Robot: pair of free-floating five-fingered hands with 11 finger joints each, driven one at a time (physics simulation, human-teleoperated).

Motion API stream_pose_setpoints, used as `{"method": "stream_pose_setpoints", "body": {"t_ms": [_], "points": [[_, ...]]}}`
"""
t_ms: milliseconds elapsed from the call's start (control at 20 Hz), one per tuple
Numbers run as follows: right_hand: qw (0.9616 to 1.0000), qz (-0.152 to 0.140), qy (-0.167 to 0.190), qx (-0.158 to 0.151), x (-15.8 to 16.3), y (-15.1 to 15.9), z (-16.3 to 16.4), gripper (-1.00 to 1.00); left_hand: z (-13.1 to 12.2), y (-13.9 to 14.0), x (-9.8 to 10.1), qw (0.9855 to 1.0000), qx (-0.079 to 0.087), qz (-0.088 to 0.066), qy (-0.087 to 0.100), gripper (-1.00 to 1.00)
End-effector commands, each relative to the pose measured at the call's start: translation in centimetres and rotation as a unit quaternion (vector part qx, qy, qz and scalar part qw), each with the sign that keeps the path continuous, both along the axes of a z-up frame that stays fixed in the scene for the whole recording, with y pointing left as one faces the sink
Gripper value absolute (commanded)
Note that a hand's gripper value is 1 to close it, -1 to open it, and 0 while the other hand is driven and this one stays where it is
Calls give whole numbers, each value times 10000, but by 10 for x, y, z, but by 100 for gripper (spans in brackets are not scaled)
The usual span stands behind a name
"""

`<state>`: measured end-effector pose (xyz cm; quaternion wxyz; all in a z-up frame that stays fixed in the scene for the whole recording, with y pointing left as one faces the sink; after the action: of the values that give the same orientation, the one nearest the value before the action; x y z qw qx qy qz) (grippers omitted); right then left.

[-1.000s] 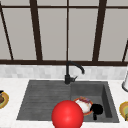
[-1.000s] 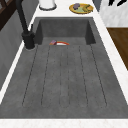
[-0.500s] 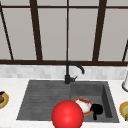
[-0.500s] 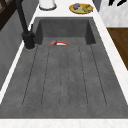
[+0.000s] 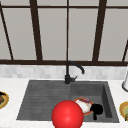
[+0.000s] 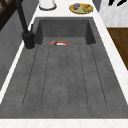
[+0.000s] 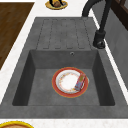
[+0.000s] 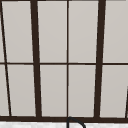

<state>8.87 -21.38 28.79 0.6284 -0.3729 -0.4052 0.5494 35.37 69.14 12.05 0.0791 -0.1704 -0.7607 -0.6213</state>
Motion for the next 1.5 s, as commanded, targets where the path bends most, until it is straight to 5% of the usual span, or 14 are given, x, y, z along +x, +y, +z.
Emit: {"method": "stream_pose_setpoints", "body": {"t_ms": [0, 400, 800, 1450], "points": [[10000, 0, 0, 0, 0, 0, 0, 0, -12, -5, 1, 9995, 252, -197, 64, 100], [10000, 0, 0, 0, 0, 0, 0, 0, 1, 2, -3, 9991, 25, 168, -389, 100], [10000, 0, 0, 0, 0, 0, 0, 0, 48, -7, -1, 9981, 172, -136, -569, 100], [10000, 0, 0, 0, 0, 0, 0, 0, 147, -25, -6, 9986, -11, 8, -531, 100]]}}
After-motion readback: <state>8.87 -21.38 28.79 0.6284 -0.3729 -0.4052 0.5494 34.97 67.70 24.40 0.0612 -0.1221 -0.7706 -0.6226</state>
